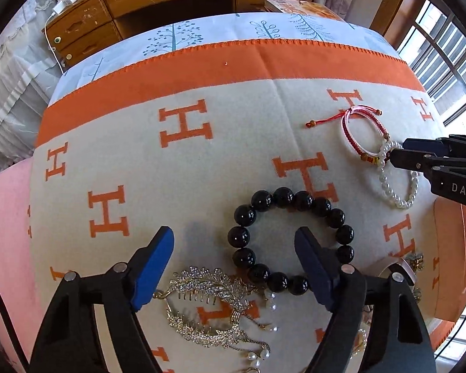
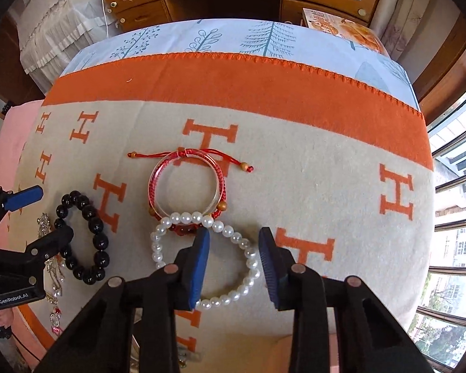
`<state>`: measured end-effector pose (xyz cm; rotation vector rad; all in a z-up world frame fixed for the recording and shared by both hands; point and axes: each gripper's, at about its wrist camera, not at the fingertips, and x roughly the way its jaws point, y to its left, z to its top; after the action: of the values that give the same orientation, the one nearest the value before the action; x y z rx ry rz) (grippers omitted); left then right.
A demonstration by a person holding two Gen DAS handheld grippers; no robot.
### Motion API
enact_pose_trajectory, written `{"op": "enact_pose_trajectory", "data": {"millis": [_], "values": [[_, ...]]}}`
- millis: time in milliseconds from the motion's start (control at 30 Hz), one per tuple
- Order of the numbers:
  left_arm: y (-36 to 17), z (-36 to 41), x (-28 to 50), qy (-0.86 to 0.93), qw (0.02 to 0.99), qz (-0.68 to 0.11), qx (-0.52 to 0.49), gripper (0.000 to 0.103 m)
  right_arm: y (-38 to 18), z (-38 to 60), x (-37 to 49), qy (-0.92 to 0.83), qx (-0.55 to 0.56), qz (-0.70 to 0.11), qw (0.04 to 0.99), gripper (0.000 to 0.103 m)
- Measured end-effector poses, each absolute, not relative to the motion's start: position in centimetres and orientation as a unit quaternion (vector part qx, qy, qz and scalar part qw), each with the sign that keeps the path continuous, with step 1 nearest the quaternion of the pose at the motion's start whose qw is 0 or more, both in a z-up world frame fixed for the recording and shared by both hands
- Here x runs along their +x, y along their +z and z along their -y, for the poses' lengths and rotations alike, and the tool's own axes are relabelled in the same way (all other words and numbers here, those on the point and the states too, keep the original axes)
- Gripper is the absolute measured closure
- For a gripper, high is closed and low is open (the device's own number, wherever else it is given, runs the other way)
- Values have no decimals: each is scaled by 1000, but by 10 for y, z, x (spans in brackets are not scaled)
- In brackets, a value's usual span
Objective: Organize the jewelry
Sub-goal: 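Grasp the black bead bracelet with the left tool while the right tool grasps the pearl bracelet, then carry both bracelets into the pink box and open both tools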
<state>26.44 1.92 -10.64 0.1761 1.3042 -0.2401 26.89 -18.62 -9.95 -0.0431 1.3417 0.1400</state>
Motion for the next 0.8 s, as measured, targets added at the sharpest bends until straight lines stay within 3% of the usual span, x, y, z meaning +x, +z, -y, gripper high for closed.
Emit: {"op": "enact_pose_trajectory", "data": {"millis": [67, 133, 200, 267, 467, 800], "values": [[-109, -24, 266, -111, 778, -613, 81, 41, -100, 184, 273, 65, -24, -619, 783, 70], [-116, -25, 270, -111, 769, -625, 79, 48, -100, 181, 272, 59, -37, -613, 787, 79], [-115, -24, 274, -113, 771, -622, 75, 57, -100, 180, 271, 54, -51, -608, 790, 95], [-113, -22, 276, -112, 774, -619, 75, 90, -99, 181, 268, 54, -48, -606, 792, 95], [-107, -10, 271, -104, 781, -612, 71, 90, -82, 194, 251, 60, 3, -581, 812, 95], [-30, 9, 222, -137, 827, -543, 51, 90, 12, 229, 173, 84, 89, -468, 875, 95]]}}
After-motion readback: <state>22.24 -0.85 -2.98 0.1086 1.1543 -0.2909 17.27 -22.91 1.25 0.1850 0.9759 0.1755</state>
